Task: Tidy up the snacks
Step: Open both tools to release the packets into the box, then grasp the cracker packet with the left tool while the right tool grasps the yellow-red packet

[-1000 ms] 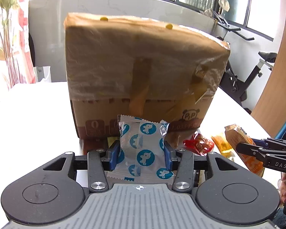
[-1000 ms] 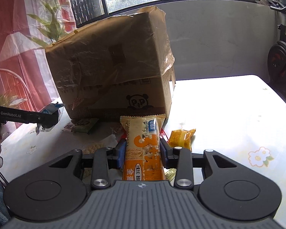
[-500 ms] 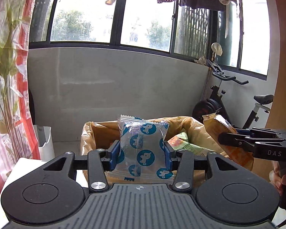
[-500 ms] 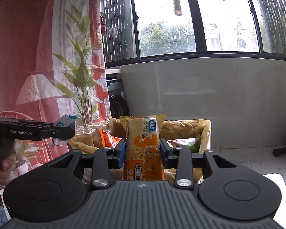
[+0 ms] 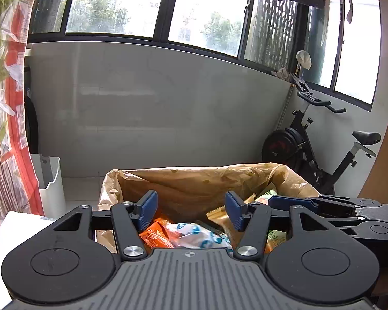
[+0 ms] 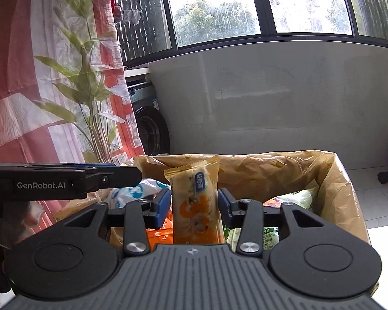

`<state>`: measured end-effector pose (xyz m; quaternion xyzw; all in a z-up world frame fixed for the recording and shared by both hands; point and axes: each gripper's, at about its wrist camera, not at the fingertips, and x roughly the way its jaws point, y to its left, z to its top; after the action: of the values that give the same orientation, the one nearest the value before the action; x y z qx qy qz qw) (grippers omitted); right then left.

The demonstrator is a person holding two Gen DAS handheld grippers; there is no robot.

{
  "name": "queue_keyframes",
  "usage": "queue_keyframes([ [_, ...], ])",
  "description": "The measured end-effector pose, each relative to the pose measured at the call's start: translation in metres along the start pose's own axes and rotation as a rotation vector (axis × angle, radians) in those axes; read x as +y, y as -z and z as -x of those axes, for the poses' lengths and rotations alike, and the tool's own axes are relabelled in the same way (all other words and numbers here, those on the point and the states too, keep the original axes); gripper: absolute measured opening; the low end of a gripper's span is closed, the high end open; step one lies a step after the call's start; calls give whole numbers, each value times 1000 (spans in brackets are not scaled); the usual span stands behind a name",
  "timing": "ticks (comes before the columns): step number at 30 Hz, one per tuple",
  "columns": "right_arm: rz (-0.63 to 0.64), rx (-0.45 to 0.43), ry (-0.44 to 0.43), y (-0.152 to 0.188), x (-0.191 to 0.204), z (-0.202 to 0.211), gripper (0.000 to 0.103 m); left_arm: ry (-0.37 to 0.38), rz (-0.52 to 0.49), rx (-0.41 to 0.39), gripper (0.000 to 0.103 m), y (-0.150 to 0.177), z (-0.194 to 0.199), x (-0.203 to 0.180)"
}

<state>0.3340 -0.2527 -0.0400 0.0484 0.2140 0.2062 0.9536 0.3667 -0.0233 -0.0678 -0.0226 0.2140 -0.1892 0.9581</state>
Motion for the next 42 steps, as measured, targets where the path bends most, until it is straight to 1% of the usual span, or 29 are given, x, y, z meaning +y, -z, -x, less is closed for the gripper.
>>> queue_keyframes([
  [2,15,-14,-2,1,0,7,55,-12,-9,5,61,1,5,3],
  [6,42,-45,-8,0,-2,27,55,-27,6,-1,61,6,23,15],
  [10,65,-82,-14,6,-7,57,55,-50,16,-7,61,15,49,25],
  [15,115,-129,-19,31,-15,103,55,-92,36,-19,61,40,86,38],
  [17,120,-130,-11,45,-18,118,55,-111,48,-15,61,53,96,39],
  [20,78,-102,5,70,-28,133,55,-119,62,8,61,74,102,35],
  [22,54,-69,18,87,-33,136,55,-104,88,37,61,88,101,31],
  [25,46,8,52,119,-38,138,55,-50,135,94,61,114,88,17],
  [26,46,42,57,132,-39,137,55,-29,134,118,61,122,82,9],
  [29,12,115,61,162,-44,135,55,31,76,178,61,147,62,-25],
  [32,-20,168,76,185,-48,133,55,110,32,253,61,167,42,-54],
  [35,-29,201,88,201,-49,134,55,166,-9,313,61,184,26,-77],
  [37,-37,217,85,208,-51,135,55,206,-59,373,62,197,13,-90],
  [40,-47,229,83,219,-54,139,55,211,-127,420,62,211,0,-99],
  [42,-54,233,82,222,-55,140,55,196,-151,447,62,219,-6,-103],
])
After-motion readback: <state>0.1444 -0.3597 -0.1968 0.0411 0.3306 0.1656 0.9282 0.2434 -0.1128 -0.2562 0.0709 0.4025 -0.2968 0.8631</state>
